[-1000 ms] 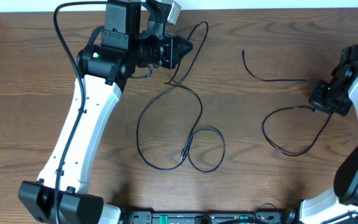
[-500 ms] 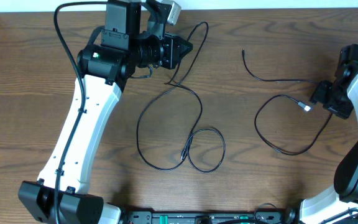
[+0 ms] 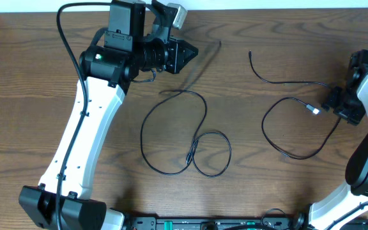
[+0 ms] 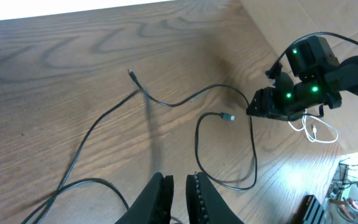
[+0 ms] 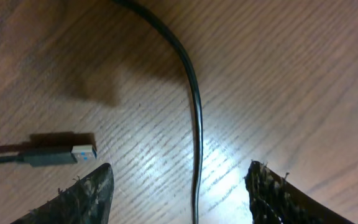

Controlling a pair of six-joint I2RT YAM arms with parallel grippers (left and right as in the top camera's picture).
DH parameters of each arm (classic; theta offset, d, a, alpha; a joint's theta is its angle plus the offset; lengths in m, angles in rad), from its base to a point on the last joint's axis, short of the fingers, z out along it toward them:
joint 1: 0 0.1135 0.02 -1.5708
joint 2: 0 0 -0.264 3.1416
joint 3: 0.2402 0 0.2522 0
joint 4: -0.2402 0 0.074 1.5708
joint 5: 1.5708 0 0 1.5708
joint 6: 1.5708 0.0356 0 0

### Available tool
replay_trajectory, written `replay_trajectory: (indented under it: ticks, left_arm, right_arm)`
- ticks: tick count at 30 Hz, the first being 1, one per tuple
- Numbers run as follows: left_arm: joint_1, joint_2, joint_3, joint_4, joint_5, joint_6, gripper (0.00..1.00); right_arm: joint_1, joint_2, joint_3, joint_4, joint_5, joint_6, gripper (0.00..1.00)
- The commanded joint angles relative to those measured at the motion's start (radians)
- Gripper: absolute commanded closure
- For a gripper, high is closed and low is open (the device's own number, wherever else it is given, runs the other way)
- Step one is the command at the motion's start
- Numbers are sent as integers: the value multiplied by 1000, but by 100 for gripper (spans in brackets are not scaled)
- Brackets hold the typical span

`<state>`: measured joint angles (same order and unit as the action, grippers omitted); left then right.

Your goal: Untangle cables

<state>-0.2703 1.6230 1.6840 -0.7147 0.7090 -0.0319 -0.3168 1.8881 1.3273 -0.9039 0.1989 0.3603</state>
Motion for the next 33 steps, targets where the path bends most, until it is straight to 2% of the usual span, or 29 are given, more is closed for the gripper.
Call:
replay_trajectory:
  ticks: [1,5,15,23,26,27,33]
  left_arm:
    - [-2,-26,19,-2,17,35,85]
    - [-2,-26,19,-3,17,35,83]
    - [-2,-26,19,-26,17,35,50]
    - [-2,-26,19,-33,17,35,44]
    - [-2,-26,19,-33,17,35,40]
    - [-2,-26,19,-34,17,35,35]
    - [-2,-26,19,-37,17,35,31]
  right_arm:
    - [-3,29,-2,12,20,18,36]
    - [-3,47,-8,43,20,18,37]
    - [-6,61,-80,128,20,2,36]
    - [-29,61,-146,195,19,2,38]
    - [-38,61,-148,199,19,2,47]
    - [-42,61,-148,200,18,2,51]
    - [-56,61,-148,208,-3,-2,66]
